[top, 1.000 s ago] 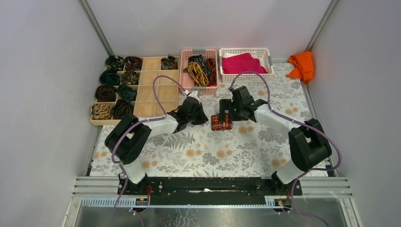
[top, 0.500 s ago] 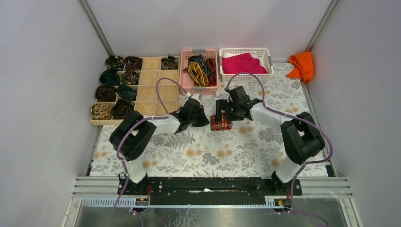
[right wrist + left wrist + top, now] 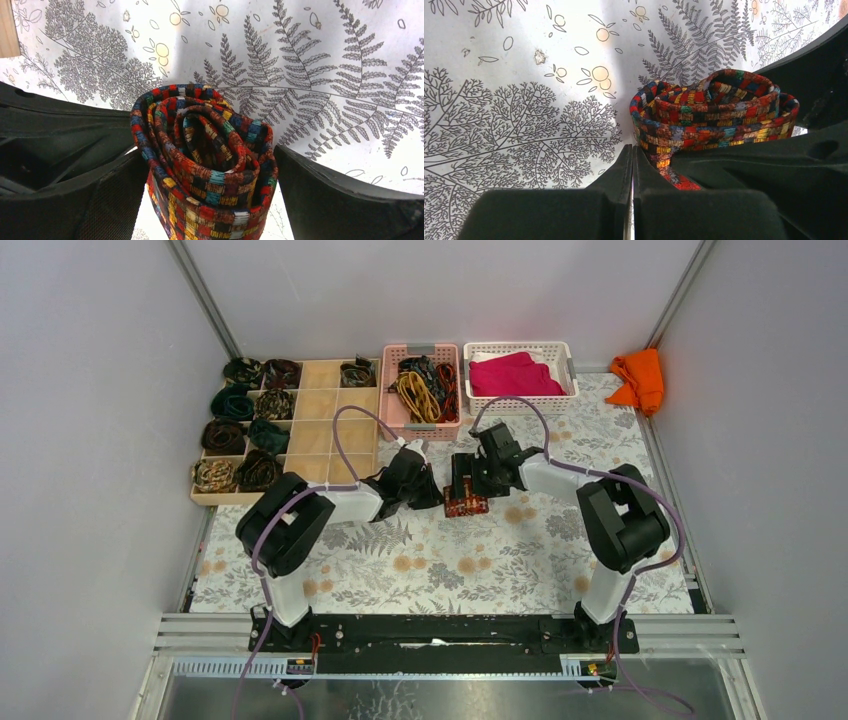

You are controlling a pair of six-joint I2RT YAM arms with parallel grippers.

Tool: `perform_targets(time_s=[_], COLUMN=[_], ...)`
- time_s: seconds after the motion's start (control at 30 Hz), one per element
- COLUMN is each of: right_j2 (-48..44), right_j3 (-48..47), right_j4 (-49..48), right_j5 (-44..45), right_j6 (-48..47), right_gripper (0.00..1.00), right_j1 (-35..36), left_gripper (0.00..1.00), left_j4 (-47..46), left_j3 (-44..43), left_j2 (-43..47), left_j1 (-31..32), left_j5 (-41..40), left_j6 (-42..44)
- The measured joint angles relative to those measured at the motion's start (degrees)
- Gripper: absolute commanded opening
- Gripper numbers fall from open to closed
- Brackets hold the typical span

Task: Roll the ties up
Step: Pick up the tie at the center of the board.

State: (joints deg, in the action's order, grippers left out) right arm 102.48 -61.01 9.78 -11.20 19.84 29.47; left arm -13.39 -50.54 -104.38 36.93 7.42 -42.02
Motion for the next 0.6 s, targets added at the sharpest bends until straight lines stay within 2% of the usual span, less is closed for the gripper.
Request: perform_targets(time_s=[0.5,0.6], right_j2=[3.26,4.28], right_j3=[-3.43,-4.74], right_j4=[0.02,0.31], right_j5=[-1.36,-1.6], right_j6=[0.15,0.09], right_gripper=[1.0,0.95], right_j1=[0.11,0.13], left_gripper=[0.0,0.0], left_j4=[-0.52,-0.66], left_j3=[-0.98,-1.22], left_j2=[-2.01,-2.27], left_j1=[0.22,0.26], left_j5=[1.51,1.7], left_j6=[-0.81,-0.81])
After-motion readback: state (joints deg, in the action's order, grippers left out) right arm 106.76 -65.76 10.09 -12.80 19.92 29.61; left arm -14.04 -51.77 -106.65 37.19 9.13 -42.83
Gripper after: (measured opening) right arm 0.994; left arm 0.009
